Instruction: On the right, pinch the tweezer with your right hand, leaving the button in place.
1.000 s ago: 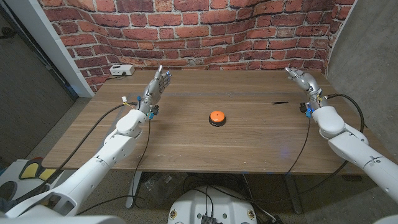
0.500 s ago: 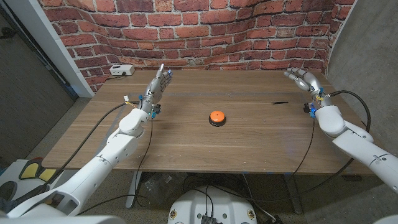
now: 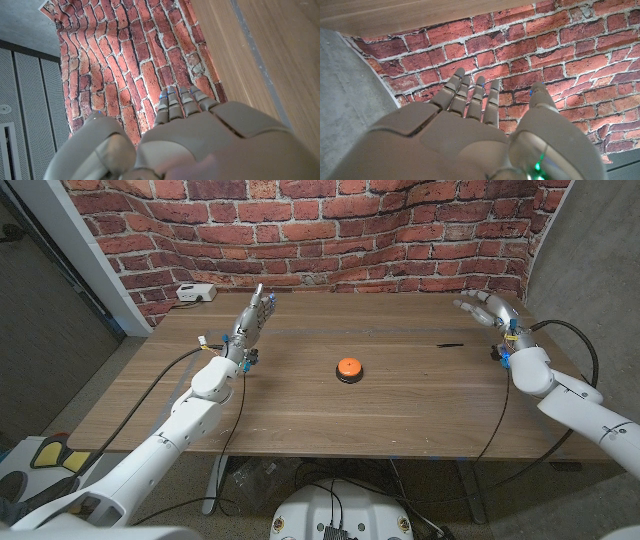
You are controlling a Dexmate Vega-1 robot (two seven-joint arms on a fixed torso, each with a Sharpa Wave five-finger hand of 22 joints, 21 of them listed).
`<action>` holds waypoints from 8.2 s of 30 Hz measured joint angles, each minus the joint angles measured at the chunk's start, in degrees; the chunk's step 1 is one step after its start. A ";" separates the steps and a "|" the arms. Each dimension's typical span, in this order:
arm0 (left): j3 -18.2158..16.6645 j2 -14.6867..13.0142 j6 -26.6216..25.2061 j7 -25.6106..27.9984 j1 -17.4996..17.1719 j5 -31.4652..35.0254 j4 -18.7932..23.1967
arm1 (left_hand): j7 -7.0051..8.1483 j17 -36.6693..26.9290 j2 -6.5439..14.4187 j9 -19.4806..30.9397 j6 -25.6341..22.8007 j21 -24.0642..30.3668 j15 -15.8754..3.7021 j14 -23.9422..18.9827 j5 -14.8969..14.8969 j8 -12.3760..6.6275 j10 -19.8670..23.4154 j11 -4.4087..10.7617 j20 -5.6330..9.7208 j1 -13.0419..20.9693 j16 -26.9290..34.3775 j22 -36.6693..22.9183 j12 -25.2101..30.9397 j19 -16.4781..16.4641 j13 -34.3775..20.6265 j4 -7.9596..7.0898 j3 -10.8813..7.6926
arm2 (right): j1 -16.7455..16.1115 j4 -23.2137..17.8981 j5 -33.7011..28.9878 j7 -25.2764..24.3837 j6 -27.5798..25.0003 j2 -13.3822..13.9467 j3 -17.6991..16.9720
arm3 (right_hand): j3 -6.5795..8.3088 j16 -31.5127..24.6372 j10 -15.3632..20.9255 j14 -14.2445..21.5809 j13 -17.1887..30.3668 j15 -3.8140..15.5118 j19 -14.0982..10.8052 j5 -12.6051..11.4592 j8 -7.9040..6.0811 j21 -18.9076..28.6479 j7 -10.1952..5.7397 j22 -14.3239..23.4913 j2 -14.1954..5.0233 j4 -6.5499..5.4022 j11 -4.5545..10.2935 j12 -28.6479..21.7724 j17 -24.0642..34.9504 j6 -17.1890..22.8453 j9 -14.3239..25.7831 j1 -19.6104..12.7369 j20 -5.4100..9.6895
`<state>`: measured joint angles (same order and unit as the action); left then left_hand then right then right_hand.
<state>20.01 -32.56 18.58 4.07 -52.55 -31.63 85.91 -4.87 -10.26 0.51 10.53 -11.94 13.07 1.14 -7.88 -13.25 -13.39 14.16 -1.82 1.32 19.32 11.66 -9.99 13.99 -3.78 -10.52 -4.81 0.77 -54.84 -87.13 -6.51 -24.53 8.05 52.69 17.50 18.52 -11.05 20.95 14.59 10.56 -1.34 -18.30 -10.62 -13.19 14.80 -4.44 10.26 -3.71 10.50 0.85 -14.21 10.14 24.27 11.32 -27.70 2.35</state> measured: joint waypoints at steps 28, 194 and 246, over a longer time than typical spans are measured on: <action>0.12 -0.69 -1.45 1.91 -1.07 1.30 2.11 | 0.14 0.00 0.15 0.00 -1.08 -0.45 -0.31 -0.93 0.00 0.00 0.68 0.28 0.01 0.15 0.00 0.00 -0.01 0.00 0.00 -0.17 0.17 | 4.46 -5.28 -6.11 9.79 -14.38 5.66 5.12 | 3.96 0.27 0.31 0.08 0.00 0.51 -1.20 -0.19 0.00 -1.11 -2.46 0.00 0.78 0.50 1.96 0.29 -0.29 0.82 0.01 -12.95 -0.14; 0.04 -0.40 -4.32 6.03 -2.94 2.55 4.83 | 0.46 0.00 1.34 -0.01 -3.43 -1.44 -0.83 -3.06 0.45 1.12 2.94 0.90 -0.51 1.34 -0.24 0.00 -1.35 -0.09 -0.27 -0.15 1.62 | 20.36 15.46 -20.52 14.47 -19.05 -2.28 25.18 | 1.71 -0.23 8.70 7.87 -0.20 3.78 -8.69 0.04 -5.78 -0.33 -8.14 0.54 2.11 -1.57 7.06 0.00 0.13 23.34 0.86 -29.69 0.32; 1.08 0.59 -4.38 5.29 -1.13 2.47 2.98 | 0.58 0.00 1.95 -0.01 -3.55 -1.44 -0.83 -3.05 0.61 1.33 3.14 0.70 -0.51 0.73 -0.46 0.00 -1.80 -0.09 -0.27 -0.25 1.82 | 18.05 12.75 -19.37 9.67 -16.98 -1.33 23.13 | -0.27 -0.23 12.81 10.35 -0.20 3.73 -10.53 0.04 -7.83 0.29 -7.62 0.81 1.88 -2.28 7.89 -0.39 0.12 30.60 1.09 -29.91 0.33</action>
<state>21.09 -31.97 14.20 9.35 -53.68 -29.16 88.89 -4.29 -10.26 2.46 10.52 -15.49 11.63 0.31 -10.93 -12.64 -12.06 17.29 -1.13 0.82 20.05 11.20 -9.99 12.19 -3.87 -10.78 -5.06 2.60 -36.79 -74.38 -25.88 -14.86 -8.93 51.36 40.63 18.25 -11.28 33.76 24.93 10.36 2.40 -28.83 -10.58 -21.02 15.10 -12.06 11.07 -1.83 8.21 8.74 -14.60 10.26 54.87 12.41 -57.62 2.67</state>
